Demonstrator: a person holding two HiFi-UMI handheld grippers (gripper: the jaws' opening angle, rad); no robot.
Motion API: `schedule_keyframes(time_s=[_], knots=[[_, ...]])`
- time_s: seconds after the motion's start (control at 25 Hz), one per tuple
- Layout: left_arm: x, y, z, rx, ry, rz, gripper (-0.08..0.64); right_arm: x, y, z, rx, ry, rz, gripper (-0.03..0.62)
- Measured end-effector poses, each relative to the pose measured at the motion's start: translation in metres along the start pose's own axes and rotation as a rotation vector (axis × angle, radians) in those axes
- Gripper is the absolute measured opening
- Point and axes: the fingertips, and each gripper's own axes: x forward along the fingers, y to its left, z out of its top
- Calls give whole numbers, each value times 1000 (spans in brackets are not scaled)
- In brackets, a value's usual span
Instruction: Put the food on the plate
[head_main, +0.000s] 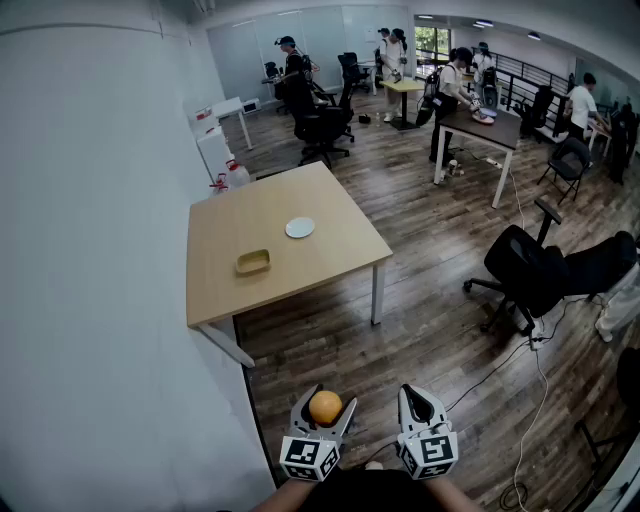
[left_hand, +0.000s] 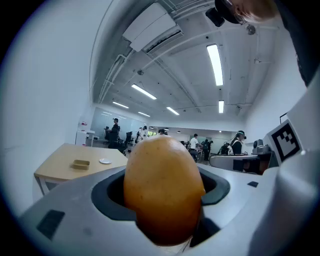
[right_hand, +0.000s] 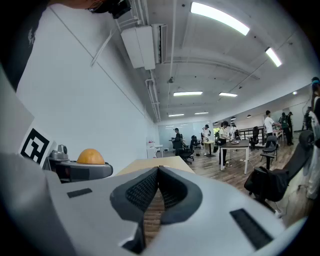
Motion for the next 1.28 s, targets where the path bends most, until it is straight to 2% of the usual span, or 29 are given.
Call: schedule_keyframes(time_s=[0.24,0.4,0.72,1.0,1.16,1.28], knots=[[12,-9,3,13,-2,-20,313,1,-11,6,-17,-13,-5,60],[12,-9,2,8,-12,-6,313,1,-13,0,51,-23,30,60],[36,-5,-6,14,23,-5,313,10,-32,-21,94,17,58,60],[101,21,-3,-5,37,-39,313,56,-67,-25,74,70,12,60],[158,50,8,-80,53,-53,313,111,-92,-16,54,99,-1,60],[196,69,28,-48,46,-63,313,153,-113,0,44,103,-16,60]])
